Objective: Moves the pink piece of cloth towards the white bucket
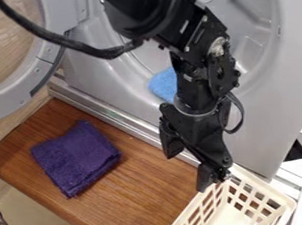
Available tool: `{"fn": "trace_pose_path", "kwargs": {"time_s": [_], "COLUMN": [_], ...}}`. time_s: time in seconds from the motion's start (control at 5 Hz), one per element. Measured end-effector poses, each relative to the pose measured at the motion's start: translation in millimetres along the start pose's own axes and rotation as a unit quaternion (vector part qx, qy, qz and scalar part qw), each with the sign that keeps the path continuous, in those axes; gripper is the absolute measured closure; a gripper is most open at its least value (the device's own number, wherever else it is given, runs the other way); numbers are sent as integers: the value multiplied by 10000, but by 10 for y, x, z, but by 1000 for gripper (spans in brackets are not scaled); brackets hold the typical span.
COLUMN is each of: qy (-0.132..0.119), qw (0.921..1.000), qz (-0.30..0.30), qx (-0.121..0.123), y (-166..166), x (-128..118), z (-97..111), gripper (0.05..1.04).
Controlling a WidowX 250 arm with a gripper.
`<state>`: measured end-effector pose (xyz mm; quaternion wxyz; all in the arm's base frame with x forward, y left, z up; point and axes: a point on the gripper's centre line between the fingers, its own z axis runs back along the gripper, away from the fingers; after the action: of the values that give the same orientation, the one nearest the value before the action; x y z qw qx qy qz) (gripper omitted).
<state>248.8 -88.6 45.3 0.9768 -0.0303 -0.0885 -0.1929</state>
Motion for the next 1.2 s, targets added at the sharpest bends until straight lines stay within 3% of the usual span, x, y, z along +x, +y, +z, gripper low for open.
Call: {"fn": "trace_pose_path", "kwargs": {"time_s": [0.4, 0.6, 0.8, 1.0, 1.2], "qy": [268, 409, 375, 528, 559], "qw": [9994, 9982, 9952, 9886, 9802], "qz": [207, 402, 843, 1223, 1662], "qx": [-40, 168, 331, 699, 917], "y": [161, 340, 574, 784, 1055], "x": [-97, -180, -270, -462, -658], "z": [-45, 53, 85, 39, -11], "gripper": [83, 83, 83, 83, 83]}}
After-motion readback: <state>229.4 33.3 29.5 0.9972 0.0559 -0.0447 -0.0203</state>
